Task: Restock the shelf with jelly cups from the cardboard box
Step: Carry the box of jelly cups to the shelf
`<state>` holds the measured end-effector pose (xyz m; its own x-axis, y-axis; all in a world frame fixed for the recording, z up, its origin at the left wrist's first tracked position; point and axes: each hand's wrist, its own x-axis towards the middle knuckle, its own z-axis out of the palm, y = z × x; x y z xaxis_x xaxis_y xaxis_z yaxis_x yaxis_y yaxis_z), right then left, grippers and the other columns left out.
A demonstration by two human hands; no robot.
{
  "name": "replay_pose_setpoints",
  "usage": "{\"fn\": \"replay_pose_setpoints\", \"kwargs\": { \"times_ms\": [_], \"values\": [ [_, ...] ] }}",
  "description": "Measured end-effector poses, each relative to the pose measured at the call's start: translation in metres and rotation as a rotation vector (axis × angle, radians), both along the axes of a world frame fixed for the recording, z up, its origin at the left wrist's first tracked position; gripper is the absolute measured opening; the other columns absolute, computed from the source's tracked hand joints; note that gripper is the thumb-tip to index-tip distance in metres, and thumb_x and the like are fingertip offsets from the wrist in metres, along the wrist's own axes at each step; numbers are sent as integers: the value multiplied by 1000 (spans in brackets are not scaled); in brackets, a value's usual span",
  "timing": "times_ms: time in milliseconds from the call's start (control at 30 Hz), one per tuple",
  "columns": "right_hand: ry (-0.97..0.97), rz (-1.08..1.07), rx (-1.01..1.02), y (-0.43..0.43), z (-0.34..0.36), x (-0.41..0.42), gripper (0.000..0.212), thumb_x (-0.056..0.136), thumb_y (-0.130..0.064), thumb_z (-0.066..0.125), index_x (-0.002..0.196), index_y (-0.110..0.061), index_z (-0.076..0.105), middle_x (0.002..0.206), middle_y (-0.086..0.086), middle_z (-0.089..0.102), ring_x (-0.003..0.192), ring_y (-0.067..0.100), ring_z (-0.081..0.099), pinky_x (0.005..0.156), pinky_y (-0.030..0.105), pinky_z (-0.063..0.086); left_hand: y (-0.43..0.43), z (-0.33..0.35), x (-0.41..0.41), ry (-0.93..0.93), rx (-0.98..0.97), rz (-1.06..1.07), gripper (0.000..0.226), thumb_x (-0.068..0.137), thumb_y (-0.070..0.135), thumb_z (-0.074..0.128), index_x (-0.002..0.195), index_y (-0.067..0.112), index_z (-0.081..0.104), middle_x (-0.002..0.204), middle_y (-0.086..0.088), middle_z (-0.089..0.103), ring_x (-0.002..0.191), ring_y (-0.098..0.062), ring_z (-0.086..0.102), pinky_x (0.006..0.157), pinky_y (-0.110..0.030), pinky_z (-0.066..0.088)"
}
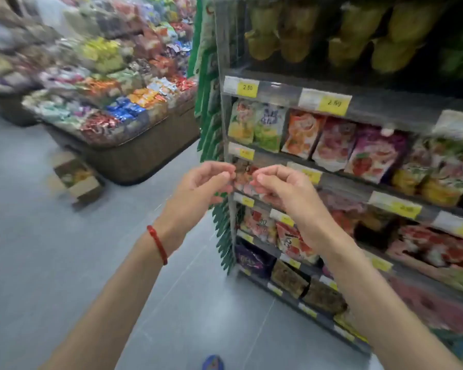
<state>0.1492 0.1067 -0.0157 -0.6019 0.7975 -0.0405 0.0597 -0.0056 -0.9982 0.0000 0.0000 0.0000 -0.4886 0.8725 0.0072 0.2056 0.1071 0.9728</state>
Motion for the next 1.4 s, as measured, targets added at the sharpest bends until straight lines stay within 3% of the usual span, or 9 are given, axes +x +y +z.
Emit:
{"fn": "replay_pose_setpoints", "kwargs": {
  "times_ms": [233,400,567,833,1400],
  "values": [
    [-80,239,-94,-37,-52,-93,15,97,-11,63,98,-20,75,94,-3,78,90,11,69,90,32,53,-68,-43,-65,-67,-100,262,19,100,24,52,113,20,66,112,4,70,101,-14,68,90,-32,52],
    [-140,356,-117,-62,-77,-189,20,97,-6,59,111,-8,73,104,7,77,91,14,69,92,31,56,-114,-74,-144,-107,-111,418,20,101,26,51,112,22,67,111,5,71,100,-13,69,91,-35,53],
    [-160,429,-154,-89,-104,-321,19,98,-8,58,108,-12,74,104,7,77,94,15,70,98,39,55,-151,-101,-258,-153,-107,553,20,101,25,51,110,22,68,109,6,71,98,-10,69,90,-33,53],
    [-232,535,-244,-129,-125,-514,16,98,-11,59,103,-17,73,100,2,76,96,16,71,98,38,55,-193,-115,-437,-227,-130,679,21,101,24,50,111,21,68,108,6,72,97,-10,69,86,-28,53],
    [-288,632,-292,-26,-158,-947,17,99,-14,57,101,-17,74,98,3,78,93,16,72,92,33,55,-103,-154,-842,-328,-206,836,20,100,15,49,110,15,66,109,1,72,90,-10,68,83,-28,50]
  ]
}}
